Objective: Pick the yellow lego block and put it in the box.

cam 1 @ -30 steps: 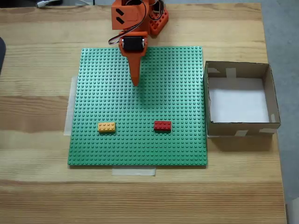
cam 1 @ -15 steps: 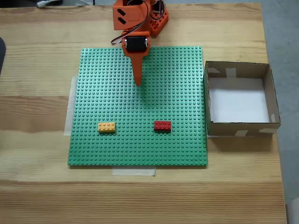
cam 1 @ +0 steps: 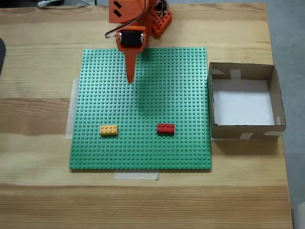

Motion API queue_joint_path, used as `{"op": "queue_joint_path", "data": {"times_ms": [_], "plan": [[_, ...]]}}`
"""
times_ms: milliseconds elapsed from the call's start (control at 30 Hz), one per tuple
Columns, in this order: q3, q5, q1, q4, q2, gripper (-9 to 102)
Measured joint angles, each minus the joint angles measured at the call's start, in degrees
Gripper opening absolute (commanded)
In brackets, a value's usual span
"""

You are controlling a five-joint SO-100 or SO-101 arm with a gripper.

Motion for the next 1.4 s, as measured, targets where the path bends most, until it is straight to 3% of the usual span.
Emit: {"op": "queue_joint_path", "data": {"times_ms": [467, 1033, 1100, 1133, 1167, 1300, 1400], "plan": [[-27.25, -1.76, 6.59, -2.72, -25.22, -1], [-34.01, -2.37, 11.95, -10.20, -48.52, -1], [-35.16, 0.88, 12.57, -10.63, -51.33, -1], [-35.77, 15.91, 11.78, -10.81, -53.79, -1], [-35.86, 18.11, 11.78, -10.81, -53.88, -1], [-41.13, 23.47, 13.10, -9.05, -58.45, -1], [-45.18, 21.27, 13.01, -6.24, -61.17, -1]]}}
